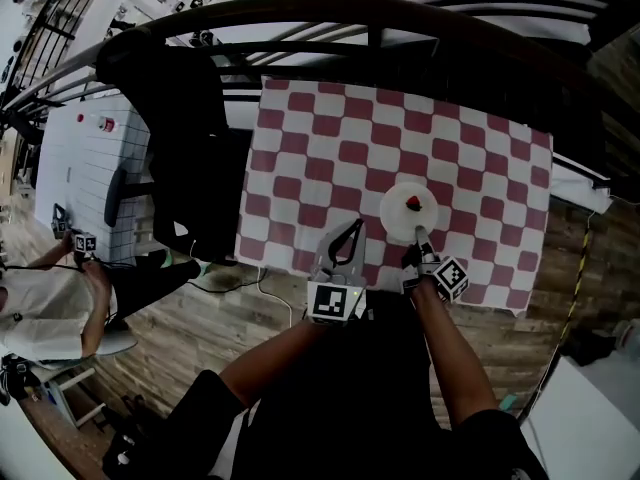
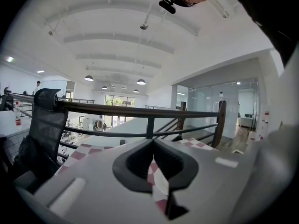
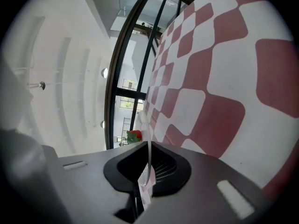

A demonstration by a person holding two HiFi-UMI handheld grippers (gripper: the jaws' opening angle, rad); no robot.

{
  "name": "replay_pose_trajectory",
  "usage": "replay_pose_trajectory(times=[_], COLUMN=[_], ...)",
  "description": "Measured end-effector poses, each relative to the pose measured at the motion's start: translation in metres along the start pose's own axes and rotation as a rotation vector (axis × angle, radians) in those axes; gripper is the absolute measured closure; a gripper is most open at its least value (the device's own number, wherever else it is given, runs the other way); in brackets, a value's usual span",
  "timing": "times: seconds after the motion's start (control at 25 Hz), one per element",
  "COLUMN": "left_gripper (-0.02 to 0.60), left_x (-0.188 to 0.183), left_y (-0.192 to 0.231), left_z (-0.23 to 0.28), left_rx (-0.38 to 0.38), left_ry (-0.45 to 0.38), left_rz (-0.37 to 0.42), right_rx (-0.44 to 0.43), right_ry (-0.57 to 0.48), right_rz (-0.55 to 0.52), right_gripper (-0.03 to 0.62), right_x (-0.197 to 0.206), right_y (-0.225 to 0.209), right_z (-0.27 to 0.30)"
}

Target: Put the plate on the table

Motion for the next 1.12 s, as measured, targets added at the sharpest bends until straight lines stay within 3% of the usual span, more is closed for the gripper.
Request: replay_pose_trajectory(times=[0.36,0.56,1.12], left_gripper=[0.572,0.572,0.572], left_x=[0.005,0.014,0.011], left_y=[0.009,0.007,0.003], left_z=[0.003,0.004,0.001], left_rx=[-0.037,-0.027,0.001], left_ry=[0.037,0.060,0.029], left_rz=[0.052,-0.004,-0.062], right_rx=[0.041,0.064,0.142], right_ry=[0.026,0.041,0.003], right_rz=[0.020,0.031,0.077], right_gripper=[0.583,0.582,0.576], right_x=[0.002,0.004,0.005], right_y=[-0.027,-0.033,-0.046], right_z=[0.019,0.025,0.030])
Point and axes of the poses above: the fingertips, and each gripper's own axes: z forward along the fingers, y to its left, x out of its underside, the point moved 1 cm from there along -z, backward along the fingers, and after that the axes turned 1 degree about -z, right-handed, at the moved point
